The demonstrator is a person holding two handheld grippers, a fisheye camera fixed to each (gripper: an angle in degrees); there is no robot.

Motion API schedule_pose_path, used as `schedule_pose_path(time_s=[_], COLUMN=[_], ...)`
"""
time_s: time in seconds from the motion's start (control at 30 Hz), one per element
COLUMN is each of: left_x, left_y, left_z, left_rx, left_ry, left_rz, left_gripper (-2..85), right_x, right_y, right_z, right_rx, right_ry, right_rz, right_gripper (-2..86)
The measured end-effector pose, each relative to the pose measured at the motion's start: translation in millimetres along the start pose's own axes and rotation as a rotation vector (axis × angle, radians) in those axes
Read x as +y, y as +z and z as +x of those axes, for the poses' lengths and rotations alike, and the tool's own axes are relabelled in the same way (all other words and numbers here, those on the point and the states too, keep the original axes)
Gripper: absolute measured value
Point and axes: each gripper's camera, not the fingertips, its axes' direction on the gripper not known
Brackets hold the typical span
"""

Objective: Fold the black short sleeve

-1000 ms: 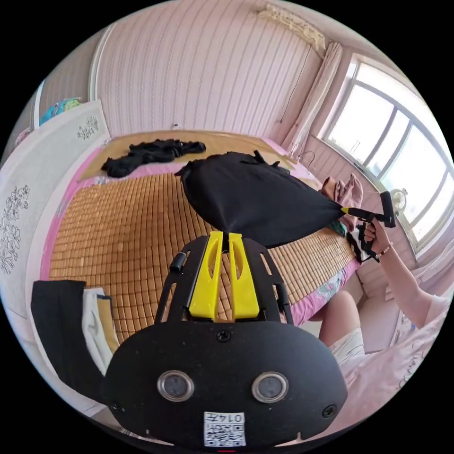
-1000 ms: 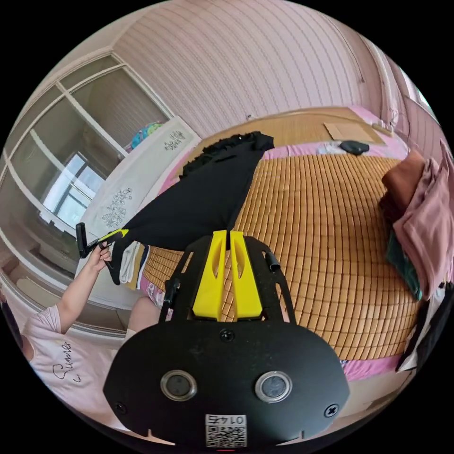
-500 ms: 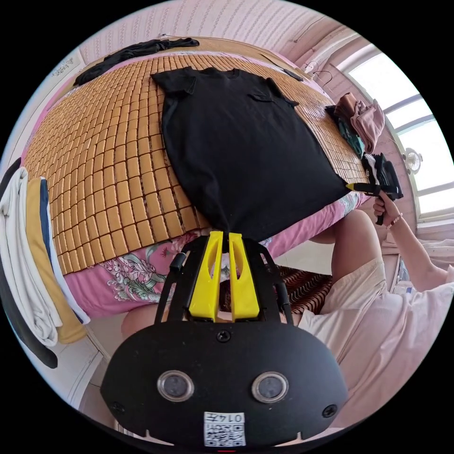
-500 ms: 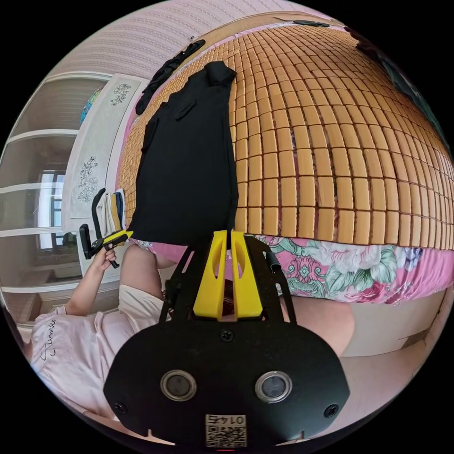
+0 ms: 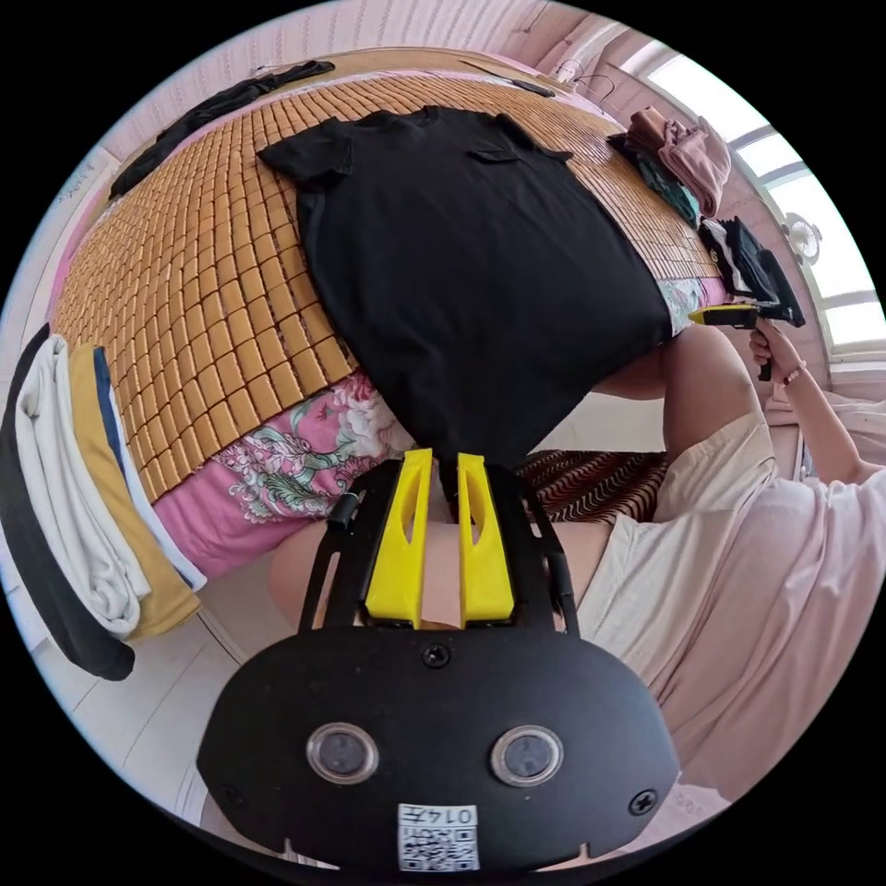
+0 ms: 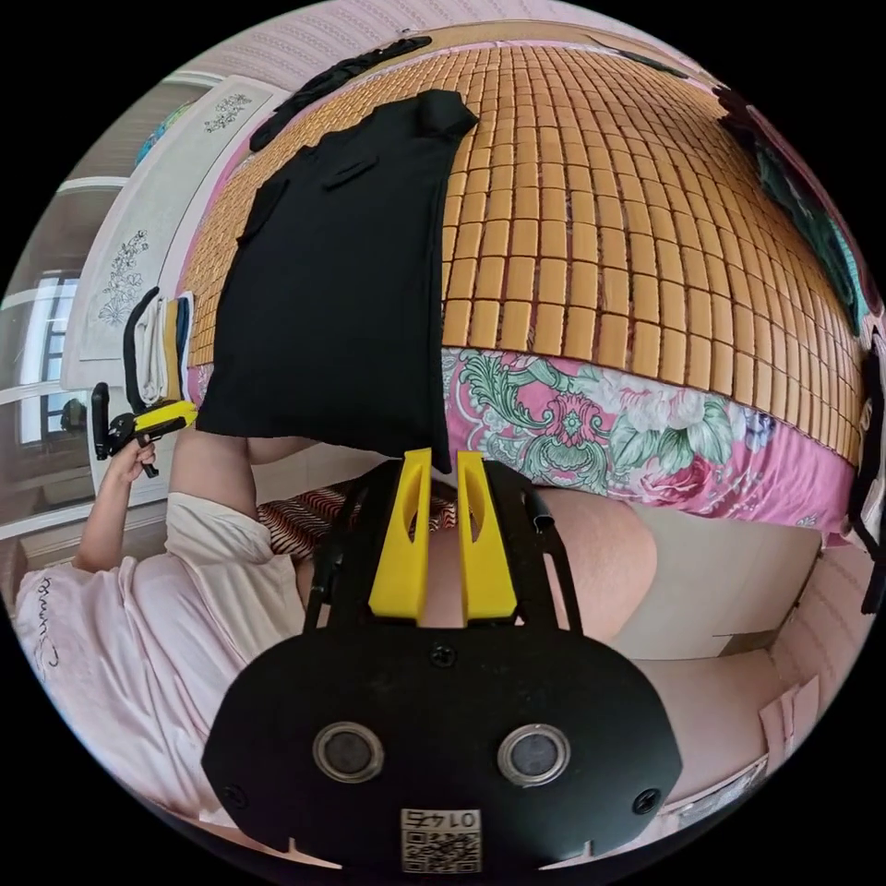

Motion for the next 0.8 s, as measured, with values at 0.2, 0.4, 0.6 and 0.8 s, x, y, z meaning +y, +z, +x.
schedule_pose_path(time_s=[0.2,0.4,0.6,0.8], left_x=[-22.6,-97.4,-147.8,-159.2], left_y=[-19.1,7.6,43.4,72.1], left_z=[-16.6,-32.5,-59.9,-91.3], left_rx=[-0.103,-0.165,-0.216,-0.083], left_ry=[-0.004,-0.038,-0.069,-0.071], left_rz=[0.174,0.334,0.329,0.301], left_gripper=[5.9,6.9,7.5,5.4], right_x=[-105.6,-270.6,-409.4,-452.8], right_y=[-14.3,15.7,80.5,114.4], right_z=[-104.0,-250.6,-340.9,-363.4], right_rx=[0.117,0.091,0.155,0.173], right_ry=[-0.298,-0.588,-0.601,-0.514], right_rz=[0.083,0.139,0.079,0.039], right_gripper=[6.8,9.1,11.2,3.7])
